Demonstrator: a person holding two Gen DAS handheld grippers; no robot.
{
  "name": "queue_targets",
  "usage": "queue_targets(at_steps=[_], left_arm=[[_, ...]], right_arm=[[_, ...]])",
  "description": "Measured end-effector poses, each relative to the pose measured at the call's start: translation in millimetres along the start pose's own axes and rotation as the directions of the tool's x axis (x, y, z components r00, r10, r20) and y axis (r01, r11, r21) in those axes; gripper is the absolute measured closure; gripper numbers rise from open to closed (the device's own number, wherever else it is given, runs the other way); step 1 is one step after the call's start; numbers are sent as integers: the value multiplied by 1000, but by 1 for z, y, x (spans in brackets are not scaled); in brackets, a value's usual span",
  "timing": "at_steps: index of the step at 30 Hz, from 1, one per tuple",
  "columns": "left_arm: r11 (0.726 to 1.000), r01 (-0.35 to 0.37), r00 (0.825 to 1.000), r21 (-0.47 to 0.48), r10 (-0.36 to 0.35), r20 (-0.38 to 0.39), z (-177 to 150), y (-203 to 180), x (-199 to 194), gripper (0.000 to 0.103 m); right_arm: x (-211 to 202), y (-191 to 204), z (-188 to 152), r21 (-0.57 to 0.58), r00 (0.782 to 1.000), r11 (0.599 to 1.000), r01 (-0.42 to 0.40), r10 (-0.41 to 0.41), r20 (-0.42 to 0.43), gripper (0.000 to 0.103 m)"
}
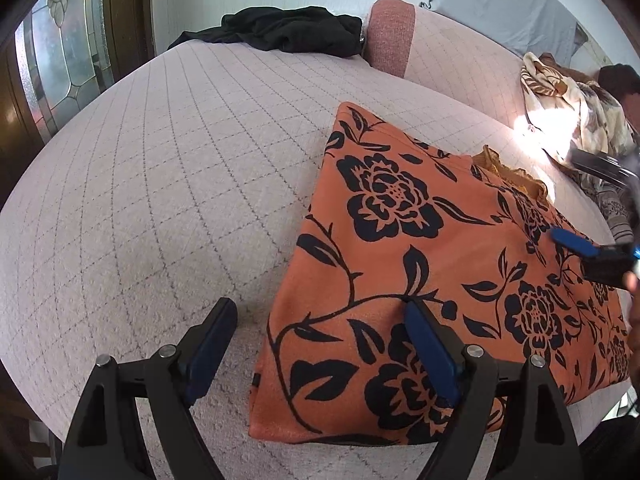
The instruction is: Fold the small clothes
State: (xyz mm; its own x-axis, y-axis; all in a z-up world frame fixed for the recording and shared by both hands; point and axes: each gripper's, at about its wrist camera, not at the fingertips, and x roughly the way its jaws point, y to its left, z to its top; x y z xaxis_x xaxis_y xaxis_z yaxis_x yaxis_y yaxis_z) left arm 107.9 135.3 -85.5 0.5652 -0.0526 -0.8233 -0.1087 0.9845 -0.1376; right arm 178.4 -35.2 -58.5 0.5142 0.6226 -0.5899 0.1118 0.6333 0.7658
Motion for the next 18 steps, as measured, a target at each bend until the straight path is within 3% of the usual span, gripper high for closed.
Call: queue_targets(at_steps=[3, 5, 7, 9, 11, 13, 15, 18], left_arm=[[1000, -8, 1000, -7, 8, 8, -3, 0, -3, 17], [1000, -16, 1000, -2, 16, 9, -7, 0, -6, 17], [1000, -24, 1000, 2, 24, 14, -9, 0, -9, 17], [1000, -30, 999, 7, 30, 16, -11, -2, -13, 17], [999, -36, 999, 20, 36, 34, -11, -5, -22, 17], [999, -27, 997, 38, 24, 77, -11, -10, -40, 17], [998, -6, 994, 55, 0, 106, -12, -15, -56, 17], [995, 29, 993, 99, -40, 115, -19, -25, -66, 17]], right_arm=[[-42, -2, -24, -54, 999, 998, 36, -34, 38, 13], [-74, -29, -42, -19, 996, 998, 63, -61, 68, 13], [-104, -76, -55, 85, 984, 986, 143, -151, 97, 15], [-134, -113, -65, 212, 988, 977, 10, -42, 149, 24], [-162, -108, -70, 185, 979, 983, 19, -56, 197, 21], [-182, -98, -77, 124, 974, 992, -10, -18, 227, 21], [-197, -102, -90, 138, 967, 989, -56, 19, 256, 19], [-194, -128, -106, 219, 973, 974, -59, 7, 231, 19]])
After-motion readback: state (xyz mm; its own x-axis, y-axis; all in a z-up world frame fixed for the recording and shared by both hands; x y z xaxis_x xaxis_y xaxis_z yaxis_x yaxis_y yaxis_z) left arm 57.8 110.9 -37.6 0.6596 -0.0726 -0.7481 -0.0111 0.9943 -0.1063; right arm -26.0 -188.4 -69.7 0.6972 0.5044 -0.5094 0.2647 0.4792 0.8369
